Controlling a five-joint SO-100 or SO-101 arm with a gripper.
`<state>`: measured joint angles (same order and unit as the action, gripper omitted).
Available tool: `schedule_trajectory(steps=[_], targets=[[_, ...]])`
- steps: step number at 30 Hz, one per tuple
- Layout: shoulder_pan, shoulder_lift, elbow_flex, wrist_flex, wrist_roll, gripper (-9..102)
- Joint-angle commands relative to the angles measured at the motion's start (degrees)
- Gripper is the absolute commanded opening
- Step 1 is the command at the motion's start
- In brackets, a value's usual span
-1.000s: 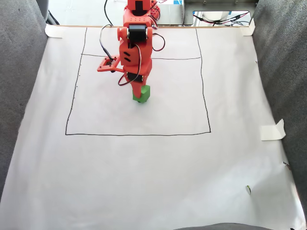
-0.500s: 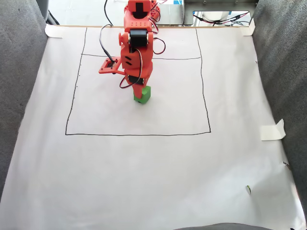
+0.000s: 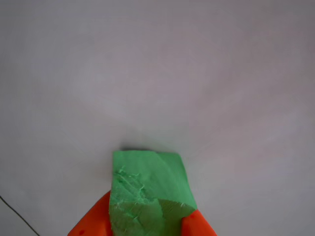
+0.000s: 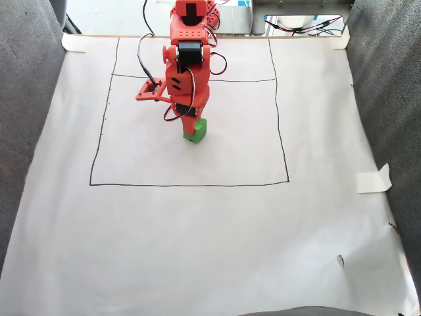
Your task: Grasp the colored block, Place it on the black dot, and then return the arm to the default position.
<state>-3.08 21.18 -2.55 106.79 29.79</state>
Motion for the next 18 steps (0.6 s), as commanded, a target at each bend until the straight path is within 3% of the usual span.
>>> schedule_trajectory(steps=[1,3,7,14,18], targets=[[-0.4,0.4,-0.1,4.3,-1.1,0],[-0.4,0.7,-0.1,4.3,-1.7,3],[0.0,2.9,1.8,4.0,-1.7,28],[-0.4,7.8,7.9,2.7,-1.9,35],[-0.5,14.6,18.5,-1.7,-3.3,46]])
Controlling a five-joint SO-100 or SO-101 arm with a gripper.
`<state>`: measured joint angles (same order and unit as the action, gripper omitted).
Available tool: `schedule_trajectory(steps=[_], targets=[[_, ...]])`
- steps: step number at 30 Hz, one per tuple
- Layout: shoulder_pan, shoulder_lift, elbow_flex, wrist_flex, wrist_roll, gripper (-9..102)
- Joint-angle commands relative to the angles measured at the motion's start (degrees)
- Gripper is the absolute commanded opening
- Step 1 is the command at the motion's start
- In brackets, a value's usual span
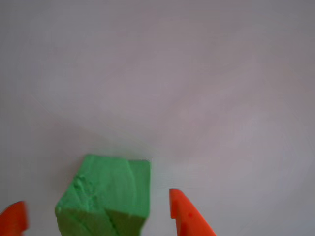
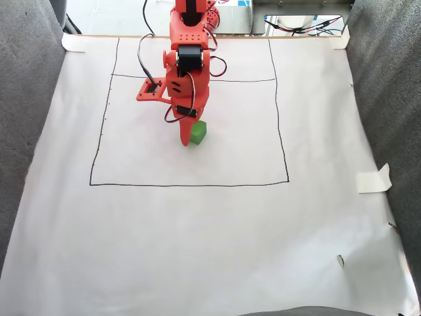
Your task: Grasp the colored block, Place it on the black dot, and then return the arm to the default position.
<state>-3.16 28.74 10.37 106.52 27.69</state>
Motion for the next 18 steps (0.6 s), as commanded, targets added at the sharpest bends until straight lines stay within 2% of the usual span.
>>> schedule_trajectory(steps=[1,9,18], targets=[[-0.4,9.4,9.4,-3.3,-1.4,55],[-1.3,25.4,30.6,-13.4,-2.3,56],[-4.0,61.2,72.9,-32.0,-7.6,45]])
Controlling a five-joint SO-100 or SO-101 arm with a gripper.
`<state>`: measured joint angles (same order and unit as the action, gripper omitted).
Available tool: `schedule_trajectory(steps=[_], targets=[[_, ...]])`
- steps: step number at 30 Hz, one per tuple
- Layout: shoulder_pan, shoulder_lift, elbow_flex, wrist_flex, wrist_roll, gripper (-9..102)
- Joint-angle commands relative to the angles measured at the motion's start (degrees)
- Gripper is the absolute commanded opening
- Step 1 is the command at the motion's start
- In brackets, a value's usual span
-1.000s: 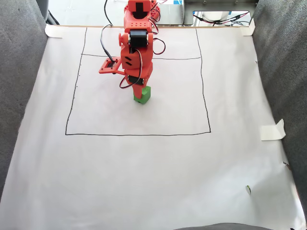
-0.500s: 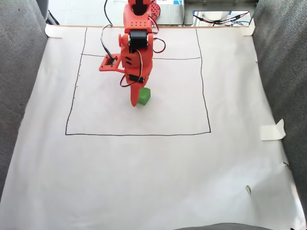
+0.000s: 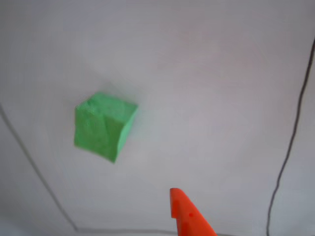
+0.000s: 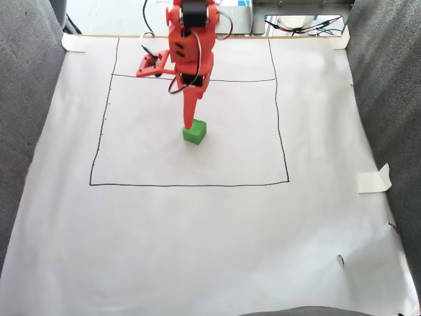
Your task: Grasp the colored block, Place it on the black dot, and then return the arm to the default position.
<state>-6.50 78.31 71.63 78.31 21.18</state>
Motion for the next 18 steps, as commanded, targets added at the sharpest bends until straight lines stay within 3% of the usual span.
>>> schedule_trajectory(steps=[1,3,6,10,15,17,18], targets=[[-0.7,16.5,16.2,-4.8,-1.5,44],[-1.1,26.1,24.3,-5.7,-2.5,42],[-0.8,37.8,33.4,-5.9,-2.5,27],[1.7,50.8,41.7,-6.8,-1.8,17],[4.0,66.4,51.9,-7.7,-4.0,13],[5.6,70.1,54.4,-7.6,-3.3,0],[6.3,72.3,55.9,-7.6,-2.7,0]])
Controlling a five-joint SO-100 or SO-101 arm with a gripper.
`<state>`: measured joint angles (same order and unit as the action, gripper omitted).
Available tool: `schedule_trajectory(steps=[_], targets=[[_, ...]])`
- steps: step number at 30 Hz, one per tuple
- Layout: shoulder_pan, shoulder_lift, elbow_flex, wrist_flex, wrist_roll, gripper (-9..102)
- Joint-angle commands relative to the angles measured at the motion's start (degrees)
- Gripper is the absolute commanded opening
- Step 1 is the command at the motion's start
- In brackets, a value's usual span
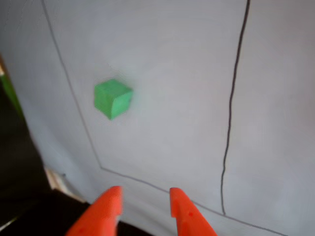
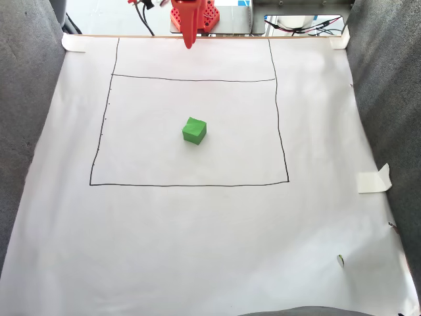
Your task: Grasp the colored block, Place it on the black dot, and then return the arm to the default position.
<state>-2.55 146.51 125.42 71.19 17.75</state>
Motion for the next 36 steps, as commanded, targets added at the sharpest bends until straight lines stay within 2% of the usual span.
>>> schedule_trajectory(steps=[1,11,20,36], targets=[[2.7,6.4,3.8,-0.4,1.0,0],[-1.7,24.7,19.3,0.4,-0.8,0],[-1.6,35.1,27.8,0.0,-4.0,0],[-1.9,40.8,37.3,-7.7,-11.4,0]])
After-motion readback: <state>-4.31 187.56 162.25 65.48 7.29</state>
